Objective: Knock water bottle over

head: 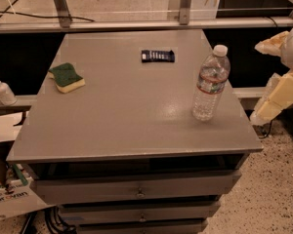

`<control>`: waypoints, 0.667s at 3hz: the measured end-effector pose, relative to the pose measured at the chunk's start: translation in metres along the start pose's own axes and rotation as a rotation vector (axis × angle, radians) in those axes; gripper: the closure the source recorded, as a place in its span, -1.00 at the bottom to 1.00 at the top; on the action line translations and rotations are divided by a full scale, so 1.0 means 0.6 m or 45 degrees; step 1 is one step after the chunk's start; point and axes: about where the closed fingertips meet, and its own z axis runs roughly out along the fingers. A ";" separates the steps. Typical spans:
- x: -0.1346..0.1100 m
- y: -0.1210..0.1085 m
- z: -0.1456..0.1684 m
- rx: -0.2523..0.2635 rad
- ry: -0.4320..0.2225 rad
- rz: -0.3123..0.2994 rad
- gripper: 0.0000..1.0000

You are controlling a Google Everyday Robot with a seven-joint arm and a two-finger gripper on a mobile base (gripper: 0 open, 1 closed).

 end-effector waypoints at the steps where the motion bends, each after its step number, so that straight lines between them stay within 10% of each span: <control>1: -0.006 -0.016 0.035 -0.044 -0.132 0.065 -1.00; 2: -0.020 -0.011 0.083 -0.121 -0.244 0.125 -1.00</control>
Offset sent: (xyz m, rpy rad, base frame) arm 0.0377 0.0471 -0.0634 0.3683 0.1170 0.0105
